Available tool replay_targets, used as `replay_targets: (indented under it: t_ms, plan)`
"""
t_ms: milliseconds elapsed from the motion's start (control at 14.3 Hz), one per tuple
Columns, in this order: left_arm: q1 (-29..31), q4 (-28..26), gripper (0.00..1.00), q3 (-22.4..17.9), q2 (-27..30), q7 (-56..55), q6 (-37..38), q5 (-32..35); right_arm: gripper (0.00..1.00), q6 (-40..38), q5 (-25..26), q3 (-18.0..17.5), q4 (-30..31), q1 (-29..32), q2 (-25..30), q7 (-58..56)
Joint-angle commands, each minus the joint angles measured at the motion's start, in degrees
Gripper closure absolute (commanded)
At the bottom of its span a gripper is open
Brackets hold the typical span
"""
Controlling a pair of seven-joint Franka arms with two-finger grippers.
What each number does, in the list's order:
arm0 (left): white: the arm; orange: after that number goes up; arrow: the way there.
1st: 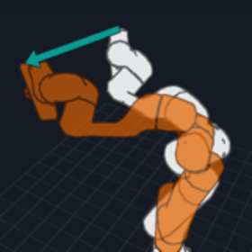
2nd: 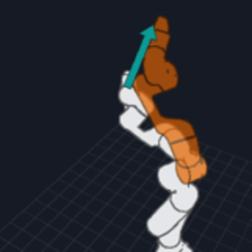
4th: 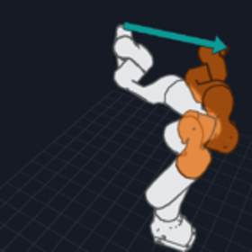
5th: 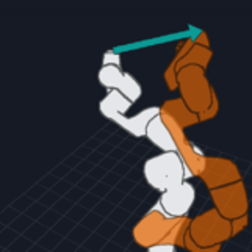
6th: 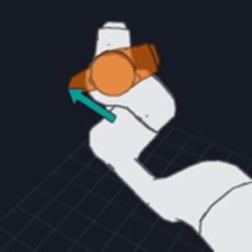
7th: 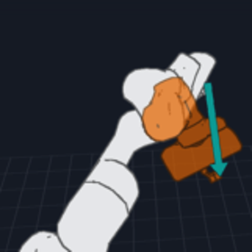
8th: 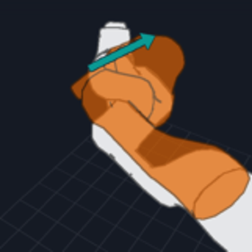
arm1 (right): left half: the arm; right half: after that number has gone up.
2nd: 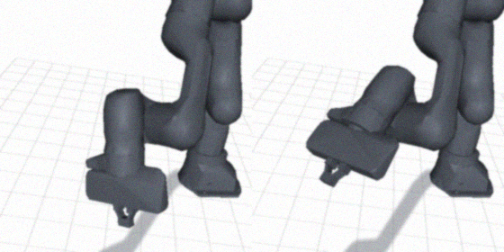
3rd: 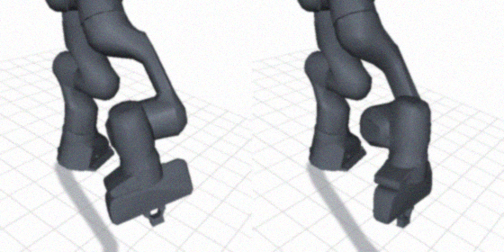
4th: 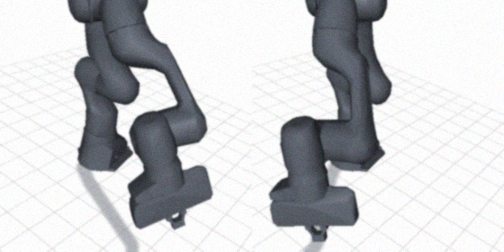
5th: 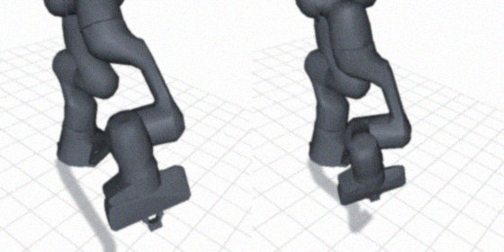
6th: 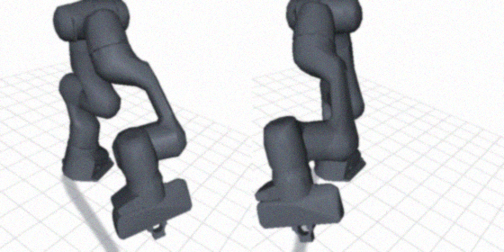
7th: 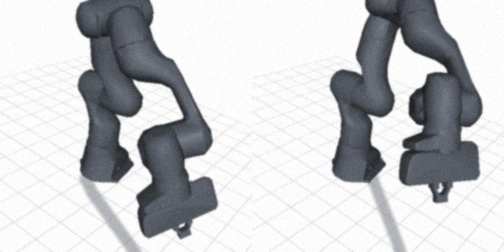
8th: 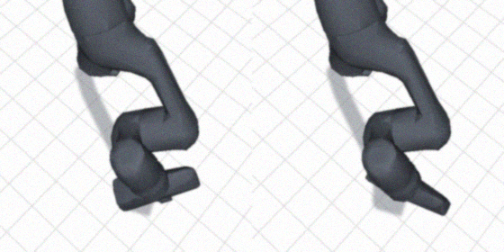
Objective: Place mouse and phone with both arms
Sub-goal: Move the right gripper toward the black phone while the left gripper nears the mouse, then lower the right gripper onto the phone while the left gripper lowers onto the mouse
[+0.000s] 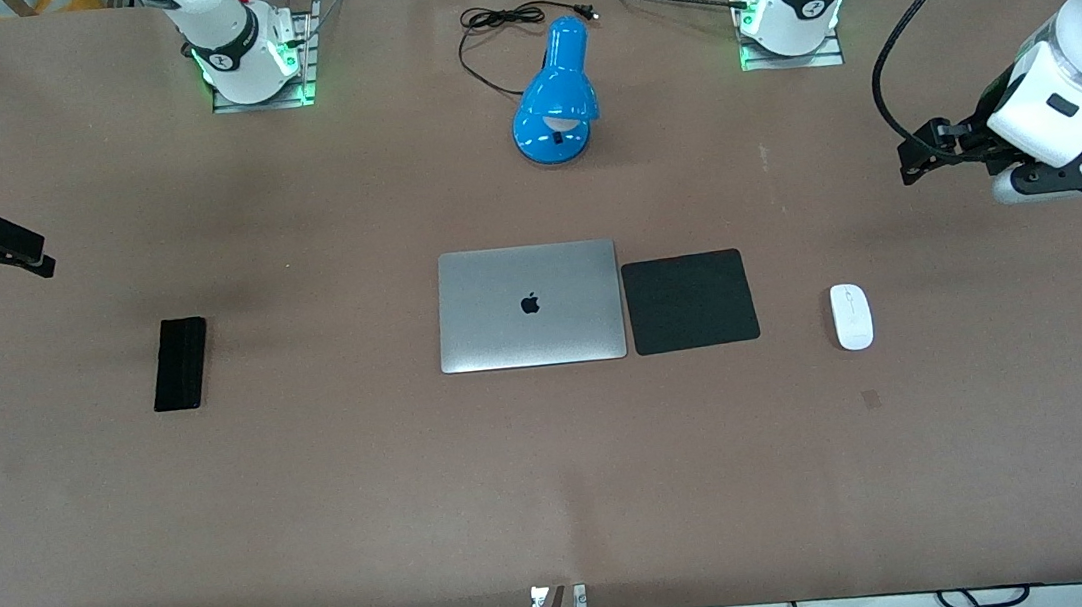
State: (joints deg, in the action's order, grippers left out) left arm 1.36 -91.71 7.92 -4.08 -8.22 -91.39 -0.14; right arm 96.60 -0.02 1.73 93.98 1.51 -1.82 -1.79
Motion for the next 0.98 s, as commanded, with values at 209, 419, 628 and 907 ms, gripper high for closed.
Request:
replay_targets:
  t_ms: [209,419,628,907]
  plan:
    - [0.93,1.10,0.00,-0.54,-11.71,1.28,-8.34,-0.13,0.00,1.49,0.28,0.03,1.39,-0.19,-0.55,0.12]
    - [0.93,0.48,0.00,-0.89,-17.34,1.19,-14.94,-0.04,0.00,3.77,0.80,0.21,1.56,-0.02,-5.19,0.64]
    - [1.46,0.22,0.00,-0.89,-21.66,1.28,-18.81,1.28,0.00,7.72,0.89,0.47,2.18,0.42,-11.52,1.00]
    - [1.54,-7.05,0.00,-0.98,-22.64,1.28,-28.11,3.11,0.00,17.20,0.89,0.82,5.59,2.26,-18.99,1.00]
